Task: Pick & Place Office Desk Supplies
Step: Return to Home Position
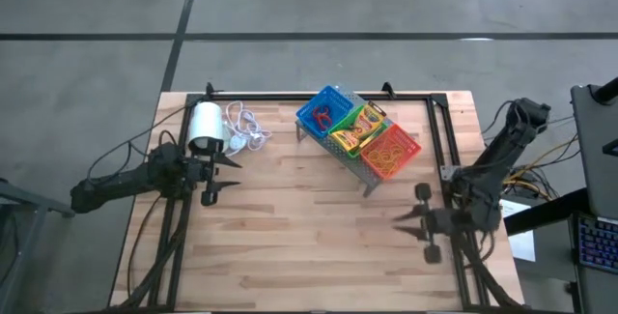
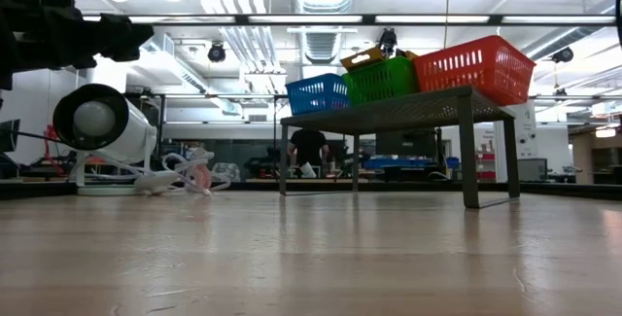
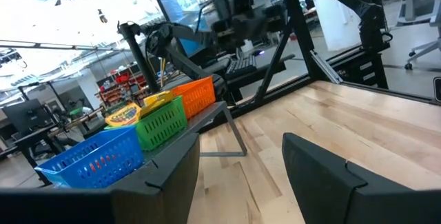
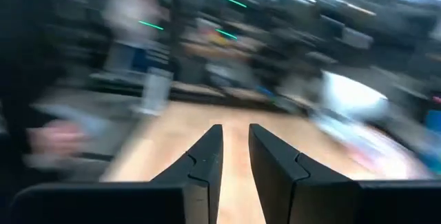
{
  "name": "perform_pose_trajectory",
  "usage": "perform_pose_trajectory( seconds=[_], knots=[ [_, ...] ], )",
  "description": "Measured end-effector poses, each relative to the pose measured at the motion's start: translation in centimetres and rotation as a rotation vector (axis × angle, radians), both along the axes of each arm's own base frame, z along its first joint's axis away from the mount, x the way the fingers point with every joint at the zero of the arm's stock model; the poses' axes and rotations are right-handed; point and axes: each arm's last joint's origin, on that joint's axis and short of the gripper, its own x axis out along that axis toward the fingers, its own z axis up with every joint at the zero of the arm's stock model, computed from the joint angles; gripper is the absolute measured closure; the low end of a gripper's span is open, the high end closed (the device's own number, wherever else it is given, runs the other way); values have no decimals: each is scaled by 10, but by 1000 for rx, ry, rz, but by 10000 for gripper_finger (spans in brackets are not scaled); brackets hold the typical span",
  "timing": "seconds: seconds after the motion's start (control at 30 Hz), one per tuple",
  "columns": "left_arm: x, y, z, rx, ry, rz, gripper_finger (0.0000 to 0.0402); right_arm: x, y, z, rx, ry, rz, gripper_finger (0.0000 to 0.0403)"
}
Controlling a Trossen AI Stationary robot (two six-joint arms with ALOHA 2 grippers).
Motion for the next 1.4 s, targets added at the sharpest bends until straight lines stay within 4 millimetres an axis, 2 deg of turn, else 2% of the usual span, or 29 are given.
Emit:
perform_pose_trajectory(
  seconds=[0.1, 0.17, 0.2, 0.33, 0.5, 0.6, 1.0, 1.4],
  knots=[
    [0, 0, 0, 0, 0, 0, 192, -3, -4, -6, -64, -128, 366, 335],
    [0, 0, 0, 0, 0, 0, 192, -5, -9, -12, -56, -155, 531, 335],
    [0, 0, 0, 0, 0, 0, 192, -4, -15, -14, -25, -148, 531, 335],
    [0, 0, 0, 0, 0, 0, 192, 5, -41, -16, 76, -123, 319, 335],
    [0, 0, 0, 0, 0, 0, 192, 5, -64, -20, 94, -103, 457, 335],
    [0, 0, 0, -1, 0, 0, 192, 2, -73, -31, 119, -83, 516, 335],
    [0, 0, 0, -2, 0, 0, 192, -15, -86, -61, 179, -147, 462, 335],
    [0, 0, 0, -3, 1, 0, 192, -23, -90, -60, 182, -143, 465, 335]
  ],
)
